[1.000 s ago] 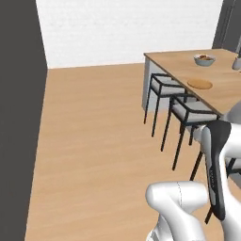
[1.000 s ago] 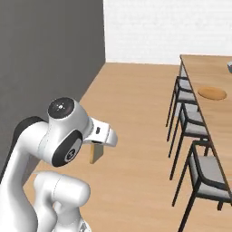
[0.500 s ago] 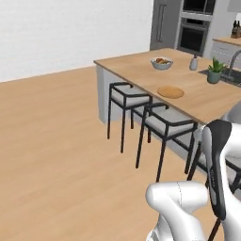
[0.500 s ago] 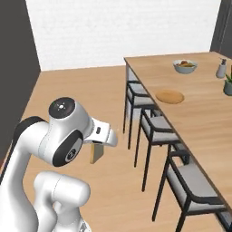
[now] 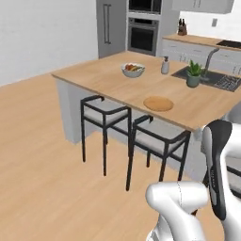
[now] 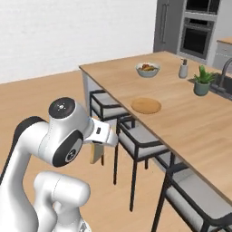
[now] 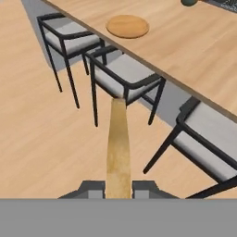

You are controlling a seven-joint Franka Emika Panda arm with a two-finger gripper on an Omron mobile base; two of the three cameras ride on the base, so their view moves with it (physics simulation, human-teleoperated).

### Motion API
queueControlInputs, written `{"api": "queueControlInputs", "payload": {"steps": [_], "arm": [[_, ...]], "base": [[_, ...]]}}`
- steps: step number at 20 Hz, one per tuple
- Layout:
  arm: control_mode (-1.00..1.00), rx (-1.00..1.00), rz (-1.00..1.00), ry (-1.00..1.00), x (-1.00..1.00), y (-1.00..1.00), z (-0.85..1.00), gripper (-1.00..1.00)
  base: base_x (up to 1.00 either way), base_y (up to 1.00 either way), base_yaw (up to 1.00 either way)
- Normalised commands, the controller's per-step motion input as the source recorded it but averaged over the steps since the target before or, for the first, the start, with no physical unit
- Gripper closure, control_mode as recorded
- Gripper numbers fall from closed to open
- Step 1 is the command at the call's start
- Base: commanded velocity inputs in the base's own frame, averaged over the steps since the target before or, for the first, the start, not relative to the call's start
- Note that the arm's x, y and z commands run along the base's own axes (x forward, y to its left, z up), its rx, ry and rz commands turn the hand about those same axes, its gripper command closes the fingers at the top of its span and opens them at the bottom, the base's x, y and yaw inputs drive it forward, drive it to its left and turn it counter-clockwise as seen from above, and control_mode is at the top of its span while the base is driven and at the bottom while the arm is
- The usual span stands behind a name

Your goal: Start the toaster. Once the lever pops up, take the bread to the plate on the dining counter.

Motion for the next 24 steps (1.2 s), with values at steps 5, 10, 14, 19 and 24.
{"api": "queueControlInputs", "payload": {"steps": [5, 10, 14, 19, 24], "arm": [[1.0, 0.0, 0.0, 0.0, 0.0, 0.0, 0.0, 1.0], [1.0, 0.0, 0.0, 0.0, 0.0, 0.0, 0.0, 1.0], [1.0, 0.0, 0.0, 0.0, 0.0, 0.0, 0.0, 1.0], [1.0, 0.0, 0.0, 0.0, 0.0, 0.0, 0.0, 1.0], [1.0, 0.0, 0.0, 0.0, 0.0, 0.0, 0.0, 1.0]], "base": [[0.73, 0.94, -0.46], [0.66, 0.94, -0.44], [0.7, 0.75, -0.49], [0.73, 0.71, -0.52], [0.63, 0.53, -0.49]]}}
